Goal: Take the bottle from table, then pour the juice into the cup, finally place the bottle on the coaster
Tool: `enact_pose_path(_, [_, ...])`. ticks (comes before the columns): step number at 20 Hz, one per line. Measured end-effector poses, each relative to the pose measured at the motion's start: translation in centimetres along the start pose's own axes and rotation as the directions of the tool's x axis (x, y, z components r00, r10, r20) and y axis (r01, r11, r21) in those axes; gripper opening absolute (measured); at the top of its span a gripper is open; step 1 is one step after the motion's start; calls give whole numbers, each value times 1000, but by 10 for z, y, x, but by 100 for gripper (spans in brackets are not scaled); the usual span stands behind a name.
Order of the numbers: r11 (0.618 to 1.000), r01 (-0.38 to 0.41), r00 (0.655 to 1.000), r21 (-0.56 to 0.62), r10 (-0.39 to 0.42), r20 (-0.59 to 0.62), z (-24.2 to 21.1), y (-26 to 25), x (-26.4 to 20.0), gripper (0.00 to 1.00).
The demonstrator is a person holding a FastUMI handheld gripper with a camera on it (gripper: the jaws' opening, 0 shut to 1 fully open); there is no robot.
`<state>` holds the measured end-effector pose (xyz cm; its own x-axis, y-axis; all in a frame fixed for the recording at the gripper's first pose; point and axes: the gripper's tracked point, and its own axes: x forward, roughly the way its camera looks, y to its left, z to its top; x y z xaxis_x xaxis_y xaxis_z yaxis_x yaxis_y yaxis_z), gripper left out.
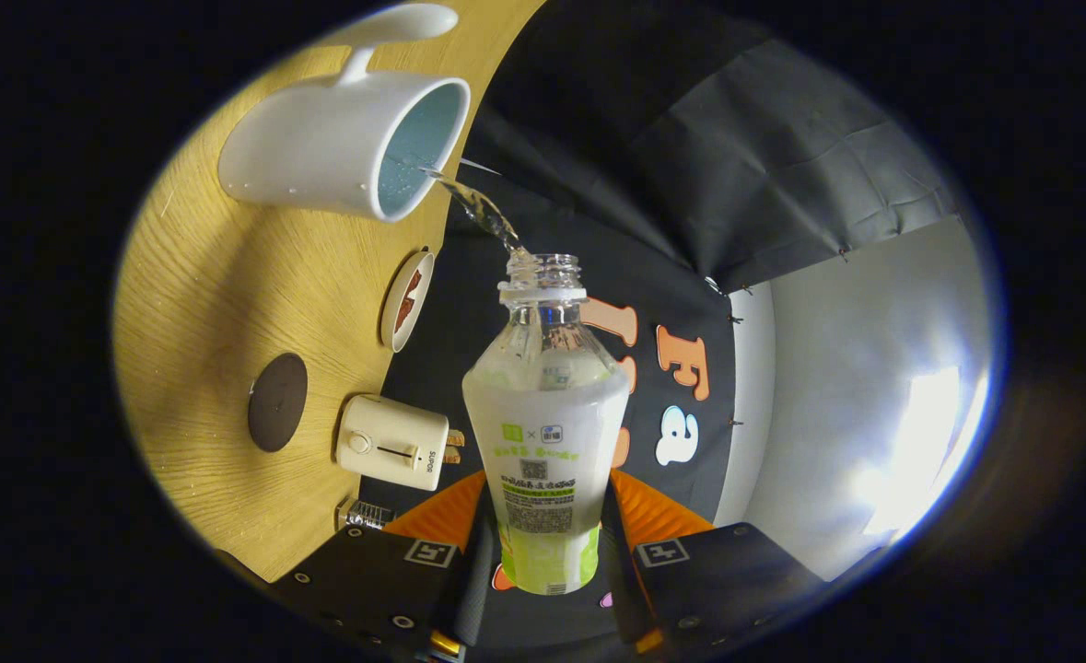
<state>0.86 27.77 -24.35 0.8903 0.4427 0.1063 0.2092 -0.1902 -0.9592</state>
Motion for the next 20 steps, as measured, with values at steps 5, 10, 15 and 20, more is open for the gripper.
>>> enact_pose_path(5, [998,16,999,-57,-14,40,5,-4,1,56])
enact_pose_path(10, [994,44,997,-104,-36,73,10,-13,9,56])
enact_pose_path(15, [984,73,992,-161,-54,115,16,-22,11,56])
enact_pose_path(20, [978,76,988,-192,-48,148,24,-27,7,56])
